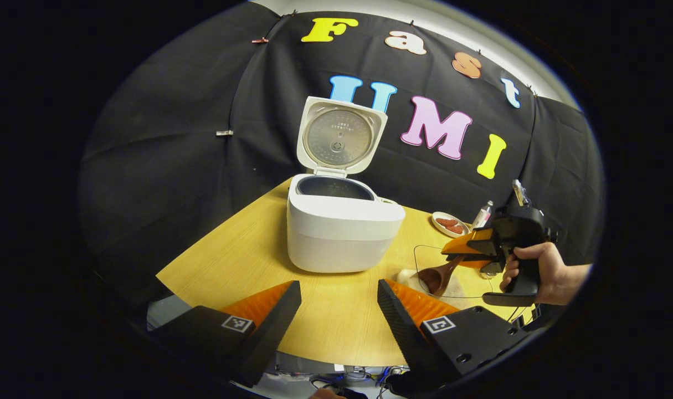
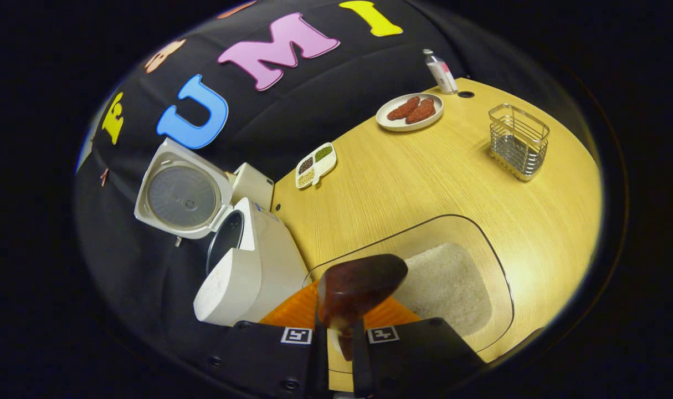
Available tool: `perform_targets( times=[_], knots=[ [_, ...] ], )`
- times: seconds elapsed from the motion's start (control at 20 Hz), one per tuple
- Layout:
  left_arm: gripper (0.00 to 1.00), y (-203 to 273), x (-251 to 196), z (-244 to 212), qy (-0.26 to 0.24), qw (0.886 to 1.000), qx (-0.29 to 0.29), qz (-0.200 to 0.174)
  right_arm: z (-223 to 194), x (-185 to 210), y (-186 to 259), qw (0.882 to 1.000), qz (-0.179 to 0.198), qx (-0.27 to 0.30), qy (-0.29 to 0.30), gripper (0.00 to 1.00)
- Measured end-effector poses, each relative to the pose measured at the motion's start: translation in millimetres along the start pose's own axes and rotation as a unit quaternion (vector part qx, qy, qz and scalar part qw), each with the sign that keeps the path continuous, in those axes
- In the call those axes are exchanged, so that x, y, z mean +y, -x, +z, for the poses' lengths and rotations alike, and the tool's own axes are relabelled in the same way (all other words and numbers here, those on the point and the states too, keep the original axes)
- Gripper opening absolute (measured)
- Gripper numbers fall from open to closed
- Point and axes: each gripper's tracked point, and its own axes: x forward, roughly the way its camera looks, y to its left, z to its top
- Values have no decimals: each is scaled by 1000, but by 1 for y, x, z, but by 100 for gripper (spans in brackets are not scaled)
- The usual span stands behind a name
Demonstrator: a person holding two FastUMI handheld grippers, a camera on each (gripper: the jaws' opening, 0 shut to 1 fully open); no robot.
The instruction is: Close the left gripper, press the button to open the rice cooker; take a wooden spoon from the chopstick holder with the right hand, scoop a spoonful of rice and pour it into the rice cooker, then put the wooden spoon back into the chopstick holder.
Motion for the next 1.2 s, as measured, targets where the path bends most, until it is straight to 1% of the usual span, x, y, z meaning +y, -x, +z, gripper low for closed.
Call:
perform_targets(
  times=[0.2, 0.4, 0.65, 0.85, 1.1, 1.2],
  knots=[
    [95, -1, -2, 1, 2, 1000, -1, -4, 17, -8, 8, 1000, 0, -12, -29, 22],
    [96, -1, -7, 0, 3, 1000, -1, -11, 36, -10, 16, 997, 4, -22, -75, 22],
    [96, -1, -15, -4, 8, 1000, 2, -18, 69, 21, 32, 992, 41, -39, -114, 22],
    [96, -1, -14, -4, 9, 1000, 0, -16, 90, 52, 39, 988, 70, -49, -128, 22],
    [95, -2, -13, -4, 17, 1000, 0, -6, 109, 103, 38, 976, 116, -39, -181, 22],
    [96, -2, -9, -3, 21, 1000, -2, 0, 115, 122, 39, 972, 133, -38, -190, 21]
  ],
)
